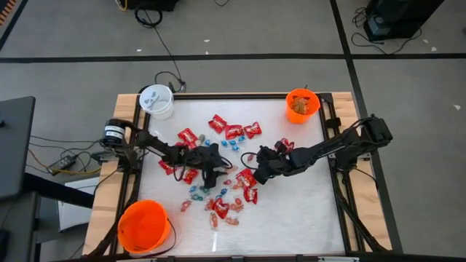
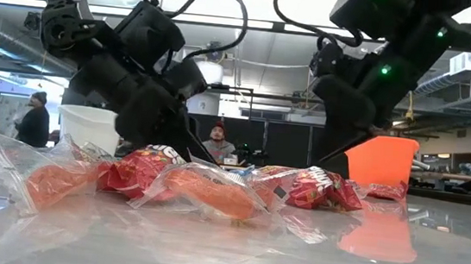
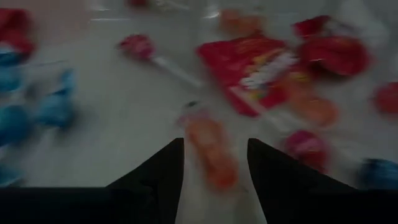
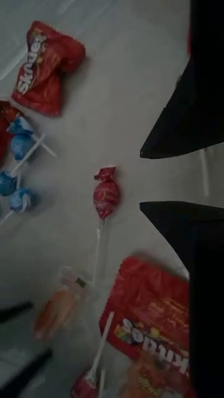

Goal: Sort candy by brand, put in halloween buckets
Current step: Put the orange gummy into the top orange bucket

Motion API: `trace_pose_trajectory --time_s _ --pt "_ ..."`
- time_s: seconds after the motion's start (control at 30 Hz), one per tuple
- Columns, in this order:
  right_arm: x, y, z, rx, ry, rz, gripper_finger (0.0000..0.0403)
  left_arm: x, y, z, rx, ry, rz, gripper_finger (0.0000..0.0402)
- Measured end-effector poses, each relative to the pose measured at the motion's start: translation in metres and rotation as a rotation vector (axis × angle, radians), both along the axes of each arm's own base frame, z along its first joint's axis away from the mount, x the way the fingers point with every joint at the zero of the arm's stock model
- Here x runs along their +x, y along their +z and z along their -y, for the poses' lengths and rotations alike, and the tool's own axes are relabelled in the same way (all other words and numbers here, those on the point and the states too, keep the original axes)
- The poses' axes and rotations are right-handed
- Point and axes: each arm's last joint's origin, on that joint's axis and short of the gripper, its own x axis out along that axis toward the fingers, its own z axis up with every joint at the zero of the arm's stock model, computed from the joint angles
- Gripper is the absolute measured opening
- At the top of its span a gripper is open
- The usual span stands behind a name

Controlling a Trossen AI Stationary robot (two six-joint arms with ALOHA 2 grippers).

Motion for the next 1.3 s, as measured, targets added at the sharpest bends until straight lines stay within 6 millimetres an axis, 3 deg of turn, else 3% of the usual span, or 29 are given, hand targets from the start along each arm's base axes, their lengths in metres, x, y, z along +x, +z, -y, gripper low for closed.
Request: trace_pose_trajectory --time_s 0.23,0.43,0.53,0.67,1.0,1.3 --pt "0.003 0.001 0.002 -0.054 -0.031 0.04 0.0132 0.0 -0.013 -0.007 0.119 0.181 -0.056 0.0159" --pt "0.015 0.008 0.0 -0.063 -0.022 0.187 0.0132 0.0 -0.014 -0.01 0.1 0.219 -0.043 0.0064" --pt "0.016 0.008 -0.001 -0.09 0.078 0.182 0.0132 0.001 -0.012 -0.01 0.107 0.221 -0.023 0.0016" --pt "0.016 0.007 -0.001 -0.143 0.16 0.132 0.0132 0.0 -0.007 -0.011 0.1 0.226 -0.011 0.0018" --pt "0.02 0.01 0.0 -0.291 0.329 0.069 0.0132 0.0 0.036 -0.005 -0.043 0.087 0.163 0.0004" --pt "0.032 0.024 -0.001 -0.354 0.377 0.189 0.0136 0.002 0.04 -0.004 -0.081 0.053 0.203 0.0004"
